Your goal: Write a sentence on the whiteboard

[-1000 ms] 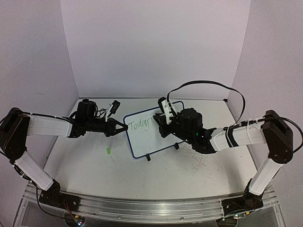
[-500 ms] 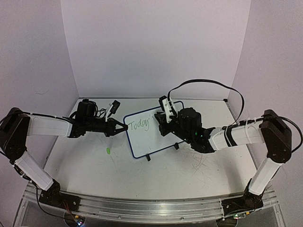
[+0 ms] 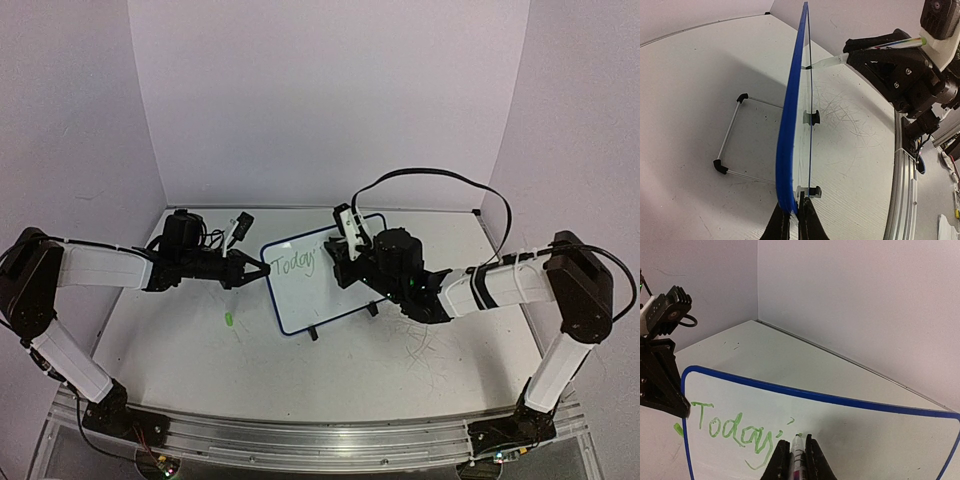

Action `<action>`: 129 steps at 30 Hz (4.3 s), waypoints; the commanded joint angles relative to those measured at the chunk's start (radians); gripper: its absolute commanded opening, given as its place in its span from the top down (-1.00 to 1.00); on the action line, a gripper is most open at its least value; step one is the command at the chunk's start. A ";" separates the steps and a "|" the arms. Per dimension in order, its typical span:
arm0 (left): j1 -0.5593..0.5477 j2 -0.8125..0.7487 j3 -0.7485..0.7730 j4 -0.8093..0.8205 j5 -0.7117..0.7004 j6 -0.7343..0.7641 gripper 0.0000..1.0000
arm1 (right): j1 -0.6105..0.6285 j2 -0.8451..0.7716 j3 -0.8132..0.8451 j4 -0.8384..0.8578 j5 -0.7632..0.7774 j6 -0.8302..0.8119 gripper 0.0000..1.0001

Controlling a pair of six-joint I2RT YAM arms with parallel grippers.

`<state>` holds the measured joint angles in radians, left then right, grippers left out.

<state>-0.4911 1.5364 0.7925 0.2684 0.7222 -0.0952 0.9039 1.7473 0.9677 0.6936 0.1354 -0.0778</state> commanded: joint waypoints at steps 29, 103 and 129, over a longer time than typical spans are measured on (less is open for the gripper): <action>-0.003 -0.010 0.023 -0.044 -0.061 0.088 1.00 | -0.002 0.008 -0.012 -0.012 -0.039 0.039 1.00; -0.003 -0.012 0.026 -0.049 -0.070 0.089 1.00 | -0.071 -0.095 -0.043 0.037 -0.113 0.093 1.00; -0.003 -0.016 0.028 -0.055 -0.073 0.094 1.00 | -0.070 -0.046 -0.003 0.023 -0.039 0.086 1.00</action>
<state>-0.4931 1.5345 0.7929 0.2604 0.7128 -0.0788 0.8302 1.6870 0.9257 0.6917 0.0666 0.0182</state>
